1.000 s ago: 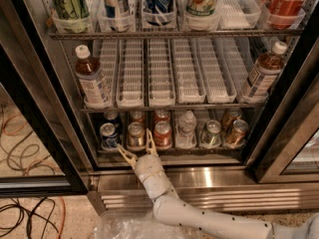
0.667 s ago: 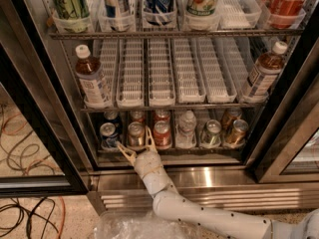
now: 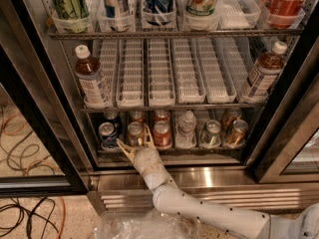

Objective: Pick orange can from bottom shelf of fridge

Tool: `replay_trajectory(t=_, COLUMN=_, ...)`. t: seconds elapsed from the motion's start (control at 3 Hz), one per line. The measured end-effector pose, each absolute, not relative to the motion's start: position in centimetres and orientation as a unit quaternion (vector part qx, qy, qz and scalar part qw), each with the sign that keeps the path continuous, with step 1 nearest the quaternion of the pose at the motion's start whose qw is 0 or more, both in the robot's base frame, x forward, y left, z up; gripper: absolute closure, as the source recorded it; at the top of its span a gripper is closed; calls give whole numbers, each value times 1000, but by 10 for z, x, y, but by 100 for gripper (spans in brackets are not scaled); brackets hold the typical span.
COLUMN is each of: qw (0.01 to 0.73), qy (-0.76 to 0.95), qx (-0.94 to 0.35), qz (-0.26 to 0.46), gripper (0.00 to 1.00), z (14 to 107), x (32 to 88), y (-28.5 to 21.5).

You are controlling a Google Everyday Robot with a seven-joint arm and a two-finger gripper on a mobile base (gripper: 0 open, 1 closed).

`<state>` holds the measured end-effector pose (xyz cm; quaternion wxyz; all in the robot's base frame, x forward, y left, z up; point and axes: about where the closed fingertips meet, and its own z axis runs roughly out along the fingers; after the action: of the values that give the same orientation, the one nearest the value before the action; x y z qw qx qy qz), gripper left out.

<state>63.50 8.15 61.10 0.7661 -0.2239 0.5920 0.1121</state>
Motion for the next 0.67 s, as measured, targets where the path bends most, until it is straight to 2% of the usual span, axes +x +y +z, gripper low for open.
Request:
replay_trajectory(t=0.33, qw=763, qy=598, qx=-222, qz=107, gripper=27, z=608, x=641, y=80)
replay_trajectory(t=0.67, qw=763, qy=598, qx=-222, qz=107, gripper=53, z=608, x=641, y=80)
